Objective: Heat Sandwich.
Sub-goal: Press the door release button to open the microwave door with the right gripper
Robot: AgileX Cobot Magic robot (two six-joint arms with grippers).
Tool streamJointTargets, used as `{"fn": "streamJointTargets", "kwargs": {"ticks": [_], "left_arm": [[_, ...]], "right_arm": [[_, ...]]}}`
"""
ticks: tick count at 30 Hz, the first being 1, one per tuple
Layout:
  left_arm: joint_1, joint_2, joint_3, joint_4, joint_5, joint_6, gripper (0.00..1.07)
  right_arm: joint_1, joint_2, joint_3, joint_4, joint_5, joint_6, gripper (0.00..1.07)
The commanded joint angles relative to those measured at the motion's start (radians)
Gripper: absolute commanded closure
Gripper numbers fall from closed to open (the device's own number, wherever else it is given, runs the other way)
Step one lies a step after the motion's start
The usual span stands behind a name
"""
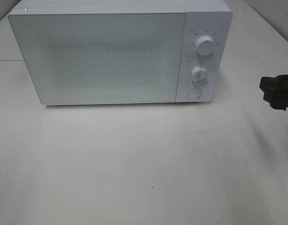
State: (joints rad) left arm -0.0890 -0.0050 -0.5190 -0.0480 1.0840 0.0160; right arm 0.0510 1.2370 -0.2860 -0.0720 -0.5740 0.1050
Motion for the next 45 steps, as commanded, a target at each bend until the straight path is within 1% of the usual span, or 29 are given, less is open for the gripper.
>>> {"fn": "streamJointTargets", "kwargs": {"ticks": [1,2,4,5,6,8,9,10,12,13,14,15,17,18,19,20,22,23,25,28,29,33,40,44,45], "left_arm": [[0.001,-0.015,0.002,-0.004,-0.013,-0.005,0.09],[0.001,-0.015,0.002,-0.004,-0.013,-0.005,0.09],[0.001,-0.015,0.002,-0.004,-0.013,-0.005,0.09],[0.001,-0.015,0.002,-0.004,-0.013,-0.005,0.09],[0.001,-0.015,0.002,-0.004,-0.013,-0.005,0.09],[0.001,-0.015,0.002,-0.004,-0.013,-0.005,0.09],[0.001,-0.015,0.002,-0.004,-0.013,-0.005,0.09],[0.001,-0.015,0.002,-0.004,-0.013,-0.005,0.09],[0.001,-0.015,0.002,-0.004,-0.013,-0.005,0.09],[0.001,-0.015,0.002,-0.004,-0.013,-0.005,0.09],[0.001,-0.015,0.002,-0.004,-0.013,-0.005,0.09],[0.001,-0.015,0.002,-0.004,-0.013,-0.005,0.09],[0.001,-0.015,0.002,-0.004,-0.013,-0.005,0.09],[0.001,-0.015,0.002,-0.004,-0.013,-0.005,0.09],[0.001,-0.015,0.002,-0.004,-0.013,-0.005,0.09],[0.001,-0.015,0.002,-0.004,-0.013,-0.005,0.09],[0.001,-0.015,0.002,-0.004,-0.013,-0.005,0.09],[0.001,-0.015,0.002,-0.004,-0.013,-0.005,0.09],[0.001,-0.015,0.002,-0.004,-0.013,-0.005,0.09],[0.001,-0.015,0.002,-0.004,-0.013,-0.005,0.09],[0.001,-0.015,0.002,-0.004,-0.013,-0.005,0.09],[0.001,-0.015,0.002,-0.004,-0.013,-0.005,0.09],[0.001,-0.015,0.002,-0.004,-0.013,-0.005,0.09],[0.001,-0.015,0.002,-0.004,-0.013,-0.005,0.09],[0.001,-0.015,0.002,-0.004,-0.013,-0.005,0.09]], "right_arm": [[-0.001,0.071,0.040,0.009,-0.205,-0.034,0.32],[0.001,0.086,0.047,0.021,-0.233,-0.042,0.32],[0.035,0.109,0.063,0.083,-0.291,-0.075,0.32],[0.035,0.109,0.063,0.083,-0.291,-0.075,0.32],[0.083,0.137,0.071,0.156,-0.334,-0.141,0.32],[0.140,0.165,0.075,0.233,-0.369,-0.211,0.32],[0.203,0.194,0.075,0.320,-0.395,-0.263,0.32],[0.203,0.194,0.075,0.320,-0.395,-0.263,0.32],[0.261,0.229,0.075,0.389,-0.440,-0.282,0.32],[0.307,0.263,0.075,0.436,-0.488,-0.278,0.32],[0.307,0.263,0.075,0.436,-0.488,-0.278,0.32],[0.327,0.276,0.075,0.454,-0.507,-0.275,0.32],[0.377,0.310,0.073,0.492,-0.545,-0.273,0.32],[0.428,0.338,0.073,0.526,-0.574,-0.273,0.32],[0.446,0.352,0.073,0.539,-0.588,-0.272,0.32],[0.446,0.352,0.073,0.539,-0.588,-0.272,0.32],[0.485,0.379,0.073,0.572,-0.607,-0.268,0.32],[0.528,0.405,0.070,0.612,-0.619,-0.266,0.32],[0.544,0.413,0.066,0.633,-0.619,-0.265,0.32],[0.617,0.446,0.036,0.700,-0.615,-0.264,0.32],[0.617,0.446,0.036,0.700,-0.615,-0.264,0.32],[0.668,0.477,0.002,0.716,-0.607,-0.264,0.32],[0.672,0.477,0.000,0.732,-0.603,-0.260,0.32],[0.672,0.477,0.000,0.737,-0.603,-0.207,0.32],[0.672,0.477,0.000,0.737,-0.606,-0.149,0.32]]}}
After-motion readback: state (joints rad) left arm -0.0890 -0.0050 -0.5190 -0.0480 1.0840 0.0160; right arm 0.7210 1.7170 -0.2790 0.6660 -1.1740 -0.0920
